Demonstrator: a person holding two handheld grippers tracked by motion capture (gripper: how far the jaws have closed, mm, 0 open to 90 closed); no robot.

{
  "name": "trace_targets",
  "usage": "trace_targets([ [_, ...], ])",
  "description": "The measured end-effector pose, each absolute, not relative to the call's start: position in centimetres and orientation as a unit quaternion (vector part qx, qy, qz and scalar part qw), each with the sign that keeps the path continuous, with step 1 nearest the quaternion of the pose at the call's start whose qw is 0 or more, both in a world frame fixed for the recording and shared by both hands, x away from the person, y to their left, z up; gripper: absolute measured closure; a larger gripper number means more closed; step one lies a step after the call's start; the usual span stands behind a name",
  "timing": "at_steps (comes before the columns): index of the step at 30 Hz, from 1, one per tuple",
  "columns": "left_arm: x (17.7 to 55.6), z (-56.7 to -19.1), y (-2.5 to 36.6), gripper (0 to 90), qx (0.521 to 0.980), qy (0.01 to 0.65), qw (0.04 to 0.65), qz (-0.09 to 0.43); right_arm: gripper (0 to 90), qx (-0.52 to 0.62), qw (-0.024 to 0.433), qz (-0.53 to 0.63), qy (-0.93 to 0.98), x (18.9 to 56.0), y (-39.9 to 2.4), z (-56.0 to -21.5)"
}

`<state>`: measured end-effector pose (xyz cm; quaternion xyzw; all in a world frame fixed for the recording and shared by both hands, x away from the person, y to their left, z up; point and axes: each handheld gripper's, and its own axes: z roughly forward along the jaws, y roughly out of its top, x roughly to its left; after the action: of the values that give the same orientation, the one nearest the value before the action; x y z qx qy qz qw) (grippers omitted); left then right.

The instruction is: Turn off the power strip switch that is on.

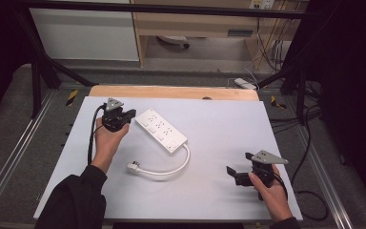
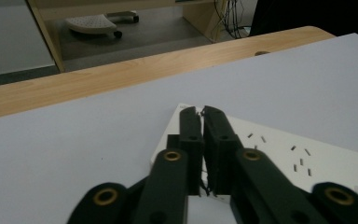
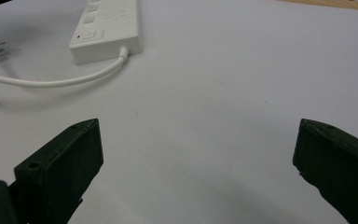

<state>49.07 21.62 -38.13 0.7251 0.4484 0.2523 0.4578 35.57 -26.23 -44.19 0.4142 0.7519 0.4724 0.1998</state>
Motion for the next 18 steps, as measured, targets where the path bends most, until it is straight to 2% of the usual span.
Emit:
trace_targets([
  [7, 47.9, -37.3, 22.3, 65.7, 0.721, 0.437, 0.468, 0.265, 2.1, 0.413, 0.200, 0.470, 0.754, 35.6, -26.1, -44.2],
  [10, 47.5, -36.9, 22.6, 55.2, 0.716, 0.438, 0.469, 0.274, 2.1, 0.412, 0.201, 0.469, 0.755, 35.6, -26.1, -44.3],
  [18, 46.7, -36.1, 22.9, 42.5, 0.707, 0.439, 0.482, 0.274, 2.1, 0.416, 0.199, 0.471, 0.752, 35.6, -26.2, -44.3],
])
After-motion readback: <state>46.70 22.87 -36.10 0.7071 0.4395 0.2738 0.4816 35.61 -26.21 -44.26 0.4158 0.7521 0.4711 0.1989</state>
